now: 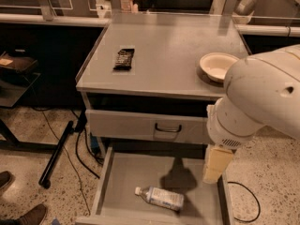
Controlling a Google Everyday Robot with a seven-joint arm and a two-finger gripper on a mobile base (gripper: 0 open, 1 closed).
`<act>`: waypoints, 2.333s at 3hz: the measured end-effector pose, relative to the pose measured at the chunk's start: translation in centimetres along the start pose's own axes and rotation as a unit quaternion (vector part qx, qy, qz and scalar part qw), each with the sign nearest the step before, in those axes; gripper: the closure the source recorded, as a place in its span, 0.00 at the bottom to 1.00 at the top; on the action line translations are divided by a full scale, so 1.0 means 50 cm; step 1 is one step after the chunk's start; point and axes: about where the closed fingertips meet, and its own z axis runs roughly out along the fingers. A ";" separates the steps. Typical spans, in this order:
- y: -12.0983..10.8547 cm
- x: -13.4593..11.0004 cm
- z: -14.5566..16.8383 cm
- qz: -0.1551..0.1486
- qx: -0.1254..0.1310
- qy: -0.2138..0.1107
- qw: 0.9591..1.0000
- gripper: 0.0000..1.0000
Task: Pick blue plastic bottle from middle drawer and place on counter
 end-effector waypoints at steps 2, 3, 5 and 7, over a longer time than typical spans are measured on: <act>0.073 -0.043 0.130 0.003 -0.070 -0.026 0.997 0.00; 0.086 -0.057 0.207 0.007 -0.085 -0.026 0.996 0.00; 0.115 -0.072 0.244 0.007 -0.101 -0.030 0.994 0.00; 0.150 -0.130 0.370 0.006 -0.123 -0.041 0.992 0.00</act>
Offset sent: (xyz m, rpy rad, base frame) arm -0.0216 0.0566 -0.1219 0.1199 0.2184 0.0423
